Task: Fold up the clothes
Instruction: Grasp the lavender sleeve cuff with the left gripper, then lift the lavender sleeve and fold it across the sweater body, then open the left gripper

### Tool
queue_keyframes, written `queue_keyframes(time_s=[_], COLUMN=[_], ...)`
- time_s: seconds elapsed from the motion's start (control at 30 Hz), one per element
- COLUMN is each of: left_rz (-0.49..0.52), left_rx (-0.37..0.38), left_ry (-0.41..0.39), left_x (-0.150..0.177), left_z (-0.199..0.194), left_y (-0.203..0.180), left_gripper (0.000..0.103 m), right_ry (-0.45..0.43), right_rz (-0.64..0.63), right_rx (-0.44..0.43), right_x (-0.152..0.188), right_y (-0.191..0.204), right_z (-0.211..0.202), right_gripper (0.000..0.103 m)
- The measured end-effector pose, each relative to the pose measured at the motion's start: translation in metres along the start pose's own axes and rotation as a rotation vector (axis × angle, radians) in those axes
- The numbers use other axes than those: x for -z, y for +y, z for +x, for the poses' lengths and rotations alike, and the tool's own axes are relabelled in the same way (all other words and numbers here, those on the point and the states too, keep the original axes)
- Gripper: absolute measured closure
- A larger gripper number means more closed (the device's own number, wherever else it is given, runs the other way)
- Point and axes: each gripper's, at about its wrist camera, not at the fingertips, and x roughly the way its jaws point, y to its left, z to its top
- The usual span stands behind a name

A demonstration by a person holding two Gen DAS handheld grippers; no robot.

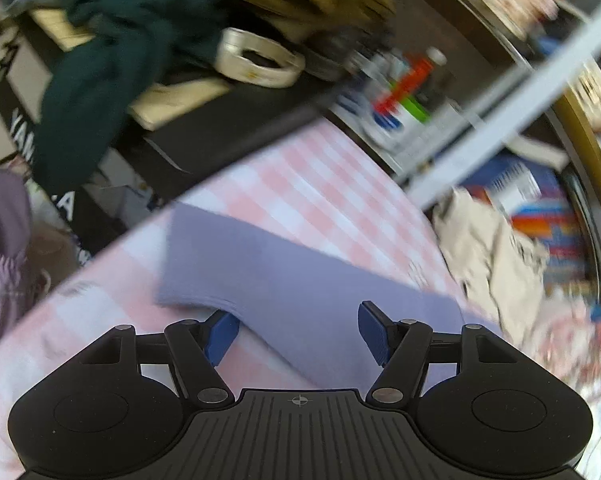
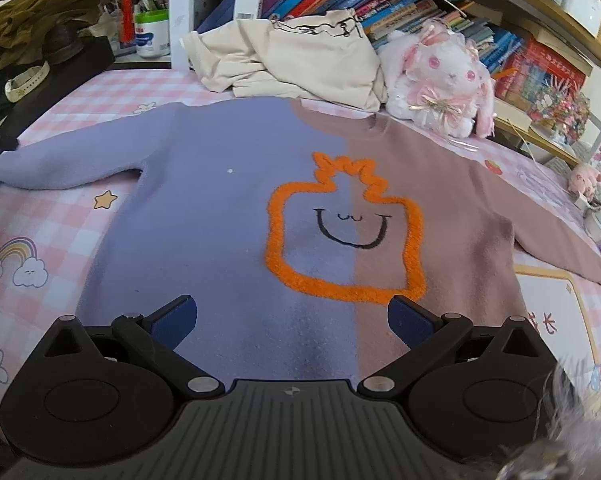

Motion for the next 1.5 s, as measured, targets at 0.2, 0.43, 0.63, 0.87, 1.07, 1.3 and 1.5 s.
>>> queue_keyframes(time_s=[0.2,0.43,0.63,0.87,1.07,1.3,1.5], left_rz=[-0.136,-0.237,-0.186,-0.043,0.118,0.229,0.305], left_rx=[-0.012,-0.026,-0.054,0.014,0.092,0.163,0.161], left_ry=[-0.012,-0.016,-0.048,-0.075,-0.073,-0.036,-0.026], left_x=[-0.008,-0.007,-0.001,0.002,0.025,0.070,0.108], left_z=[0.000,0.001,0.001,-0.005,-0.008,0.002,0.012], left_y=[0.020,0.039,0.023,-0.035,-0.121,-0.216,-0.282], left_gripper=[0.070,0.099,0.100,0.100,0.100,0.100,0.100], right_ry=[0.002,0.004,0.013,0.002,-0.011,-0.042,-0.055], right_rz=[0.017,0.013,0.041,0.047,0.049,0.009,-0.005], right_rx=[0.009,0.028,0.047,0.026,0.003,-0.051,-0.114], right_x=[0.004,0.012,0.021,0.026,0.030,0.033,0.041], right_y=[-0.005,-0.012,-0.028,-0.066,-0.100,-0.143,-0.184], right_z=[-0.003,-0.008,-0.011,-0.009,-0.006,-0.004,0.002], right_gripper=[0.000,0.000,0.000,0.000,0.000,0.000,0.000])
